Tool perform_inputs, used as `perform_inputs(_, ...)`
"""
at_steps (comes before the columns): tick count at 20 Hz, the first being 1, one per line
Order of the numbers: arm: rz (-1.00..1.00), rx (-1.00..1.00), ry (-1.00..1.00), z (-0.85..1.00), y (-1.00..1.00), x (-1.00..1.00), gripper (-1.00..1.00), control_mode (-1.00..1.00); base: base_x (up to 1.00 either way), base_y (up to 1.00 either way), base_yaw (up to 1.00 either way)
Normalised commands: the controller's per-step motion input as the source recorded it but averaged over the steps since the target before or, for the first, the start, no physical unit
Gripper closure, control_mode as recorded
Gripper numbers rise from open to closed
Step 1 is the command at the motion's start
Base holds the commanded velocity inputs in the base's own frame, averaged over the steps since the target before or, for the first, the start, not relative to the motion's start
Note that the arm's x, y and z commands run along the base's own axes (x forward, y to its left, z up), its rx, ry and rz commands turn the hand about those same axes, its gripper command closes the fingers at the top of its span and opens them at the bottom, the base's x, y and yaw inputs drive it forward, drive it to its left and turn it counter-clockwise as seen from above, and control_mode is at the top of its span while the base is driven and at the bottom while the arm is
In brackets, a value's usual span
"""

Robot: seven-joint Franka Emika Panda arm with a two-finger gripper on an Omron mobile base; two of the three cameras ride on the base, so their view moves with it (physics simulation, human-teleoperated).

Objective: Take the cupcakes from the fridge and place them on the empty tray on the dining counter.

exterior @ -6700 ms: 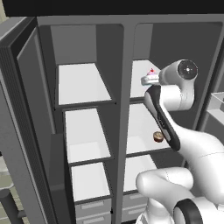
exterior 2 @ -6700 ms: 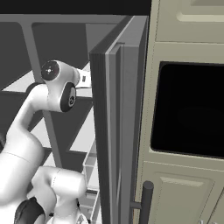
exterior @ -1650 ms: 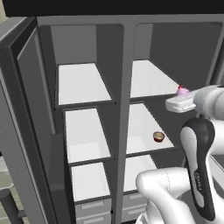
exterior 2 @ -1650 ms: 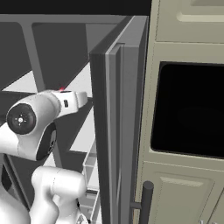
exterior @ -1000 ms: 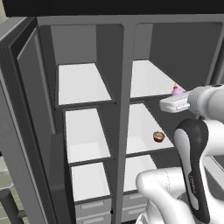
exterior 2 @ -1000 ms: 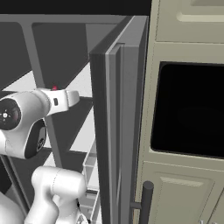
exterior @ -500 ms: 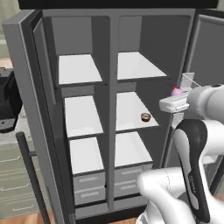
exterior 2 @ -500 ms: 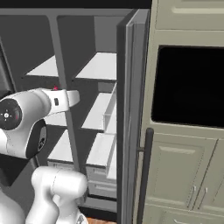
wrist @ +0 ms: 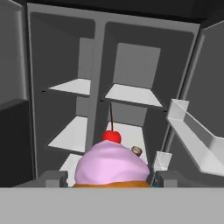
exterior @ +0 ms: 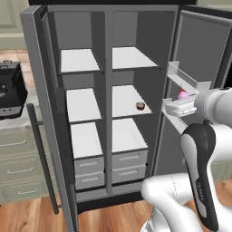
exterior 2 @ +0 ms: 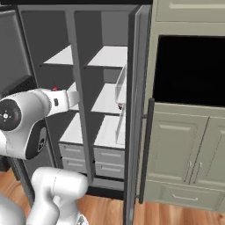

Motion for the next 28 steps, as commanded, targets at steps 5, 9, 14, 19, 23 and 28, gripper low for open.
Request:
perform_inputs(5,0.00,0.00,0.00,0.00,0.00,0.00,1.00,1.00,-0.53,0.00,0.01)
perform_inputs(9,0.00,0.00,0.00,0.00,0.00,0.00,1.00,1.00,-0.37,0.00,0.08)
perform_inputs(14,0.00,0.00,0.00,0.00,0.00,0.00,1.00,1.00,-0.31,0.00,0.12)
perform_inputs(19,0.00,0.00,0.00,0.00,0.00,0.00,1.00,1.00,-0.16,0.00,0.23)
perform_inputs(23,0.00,0.00,0.00,0.00,0.00,0.00,1.00,1.00,-0.13,-0.03,0.32)
perform_inputs(28,0.00,0.00,0.00,0.00,0.00,0.00,1.00,1.00,-0.12,-0.07,0.41)
